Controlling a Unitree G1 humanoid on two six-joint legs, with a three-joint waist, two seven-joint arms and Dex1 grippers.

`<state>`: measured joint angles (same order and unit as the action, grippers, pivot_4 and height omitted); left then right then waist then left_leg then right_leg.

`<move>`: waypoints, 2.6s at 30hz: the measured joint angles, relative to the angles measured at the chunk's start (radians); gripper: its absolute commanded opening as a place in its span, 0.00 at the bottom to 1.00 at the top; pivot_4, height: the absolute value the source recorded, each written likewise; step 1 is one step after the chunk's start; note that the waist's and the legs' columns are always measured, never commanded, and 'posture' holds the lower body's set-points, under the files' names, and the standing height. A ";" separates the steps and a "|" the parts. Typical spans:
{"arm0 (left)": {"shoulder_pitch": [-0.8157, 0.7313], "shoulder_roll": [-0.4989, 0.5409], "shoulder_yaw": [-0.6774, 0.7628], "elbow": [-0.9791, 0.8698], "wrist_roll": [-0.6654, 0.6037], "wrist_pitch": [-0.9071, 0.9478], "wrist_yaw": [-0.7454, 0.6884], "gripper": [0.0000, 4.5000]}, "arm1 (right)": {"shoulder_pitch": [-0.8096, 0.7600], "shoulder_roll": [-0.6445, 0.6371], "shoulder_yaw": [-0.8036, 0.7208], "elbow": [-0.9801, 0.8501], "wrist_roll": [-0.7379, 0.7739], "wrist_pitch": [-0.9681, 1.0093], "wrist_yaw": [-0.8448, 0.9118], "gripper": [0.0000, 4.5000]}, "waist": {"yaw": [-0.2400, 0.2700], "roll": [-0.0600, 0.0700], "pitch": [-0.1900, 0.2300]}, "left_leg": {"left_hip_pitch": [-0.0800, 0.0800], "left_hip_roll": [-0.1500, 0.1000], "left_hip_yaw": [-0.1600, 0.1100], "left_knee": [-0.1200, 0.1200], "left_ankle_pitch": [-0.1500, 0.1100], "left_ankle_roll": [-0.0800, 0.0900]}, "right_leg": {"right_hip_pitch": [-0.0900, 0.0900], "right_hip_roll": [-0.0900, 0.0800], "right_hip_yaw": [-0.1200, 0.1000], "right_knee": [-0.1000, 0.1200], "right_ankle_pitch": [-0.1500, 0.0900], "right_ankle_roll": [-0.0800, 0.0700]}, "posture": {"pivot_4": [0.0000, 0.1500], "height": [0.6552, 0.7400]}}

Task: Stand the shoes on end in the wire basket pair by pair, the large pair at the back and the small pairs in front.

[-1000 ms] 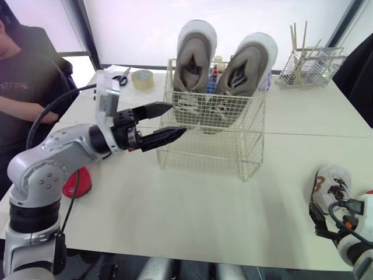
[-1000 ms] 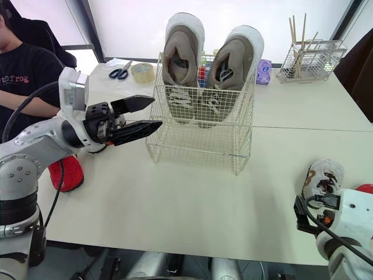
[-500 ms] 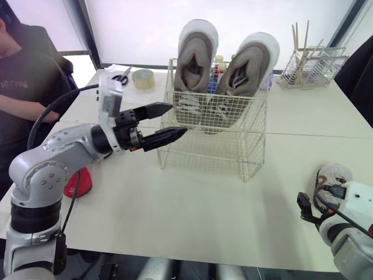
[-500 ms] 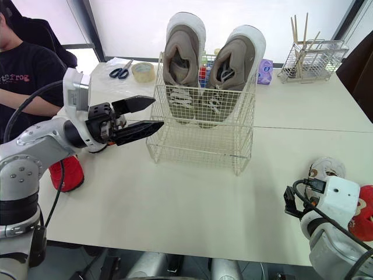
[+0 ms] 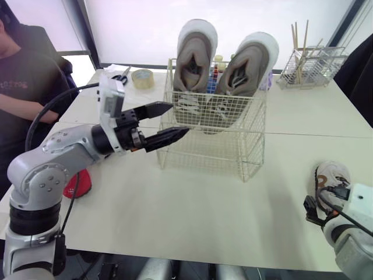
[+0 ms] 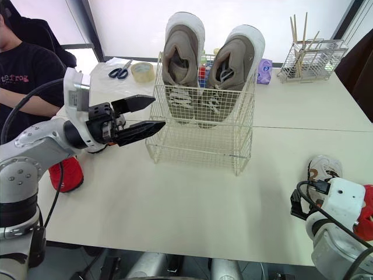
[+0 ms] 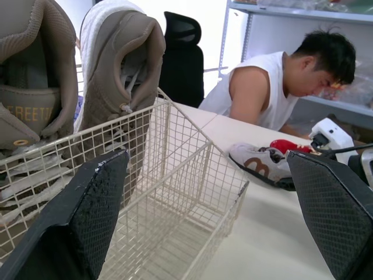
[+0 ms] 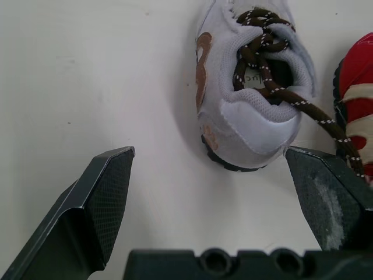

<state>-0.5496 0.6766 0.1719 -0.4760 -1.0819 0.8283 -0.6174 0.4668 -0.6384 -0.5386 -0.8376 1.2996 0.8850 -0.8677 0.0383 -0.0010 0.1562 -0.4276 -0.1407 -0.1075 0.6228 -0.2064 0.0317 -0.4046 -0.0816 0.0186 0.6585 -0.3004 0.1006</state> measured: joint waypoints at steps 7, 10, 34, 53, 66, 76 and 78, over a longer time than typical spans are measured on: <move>-0.001 -0.001 0.000 0.000 0.000 0.000 0.010 0.99 | -0.083 0.000 0.006 0.102 -0.053 -0.011 0.035 1.00 | -0.001 0.000 0.000 | 0.000 0.000 0.000 0.000 0.000 0.000 | 0.000 0.000 0.000 0.000 0.000 0.000 | 1.00 1.00; -0.002 -0.001 0.000 0.000 0.000 0.000 0.011 0.99 | -0.136 0.001 0.030 0.160 -0.111 -0.012 0.072 1.00 | 0.000 0.000 0.000 | 0.000 0.000 0.000 0.000 0.000 0.000 | 0.000 0.000 0.000 0.000 0.000 0.000 | 1.00 1.00; -0.015 0.024 0.011 0.005 0.004 -0.001 0.035 1.00 | -0.432 0.013 0.087 0.346 -0.444 0.018 0.395 0.00 | -0.007 0.004 0.003 | 0.001 0.000 0.001 0.000 0.001 -0.001 | 0.001 0.001 0.000 0.000 0.001 0.000 | 1.00 1.00; -0.215 0.065 0.042 0.328 0.006 0.018 -0.140 1.00 | -1.124 -0.432 0.346 0.761 -1.003 -0.869 1.397 0.00 | -0.029 0.001 0.014 | 0.000 -0.001 0.001 -0.008 0.005 -0.007 | -0.002 0.000 0.000 -0.004 0.003 0.006 | 1.00 1.00; -0.373 0.171 0.049 0.471 0.009 0.124 -0.316 1.00 | -1.455 -0.336 0.581 0.921 -1.121 -1.377 1.831 0.00 | -0.054 0.000 0.016 | 0.001 -0.001 0.000 -0.008 0.006 -0.009 | -0.004 0.000 0.000 0.000 0.003 0.006 | 1.00 1.00; -0.365 0.165 0.038 0.392 0.011 0.149 -0.345 1.00 | -1.481 -0.237 0.640 0.930 -1.118 -1.372 1.969 0.00 | -0.051 -0.002 0.017 | 0.001 -0.001 0.000 -0.007 0.007 -0.011 | -0.005 0.000 0.000 0.004 0.003 0.006 | 1.00 1.00; -0.365 0.160 0.038 0.391 0.012 0.149 -0.344 1.00 | -1.491 -0.220 0.646 0.939 -1.119 -1.386 1.991 0.00 | -0.051 -0.002 0.017 | 0.001 -0.001 0.000 -0.007 0.007 -0.011 | -0.006 0.000 0.000 0.005 0.003 0.006 | 1.00 1.00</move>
<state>-0.9144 0.8364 0.2096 -0.0850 -1.0703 0.9775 -0.9613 -1.0238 -0.8582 0.1069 0.1015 0.1809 -0.5010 1.1231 -0.0130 -0.0029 0.1731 -0.4271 -0.1413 -0.1072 0.6160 -0.1994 0.0204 -0.4101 -0.0812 0.0190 0.6639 -0.2970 0.1064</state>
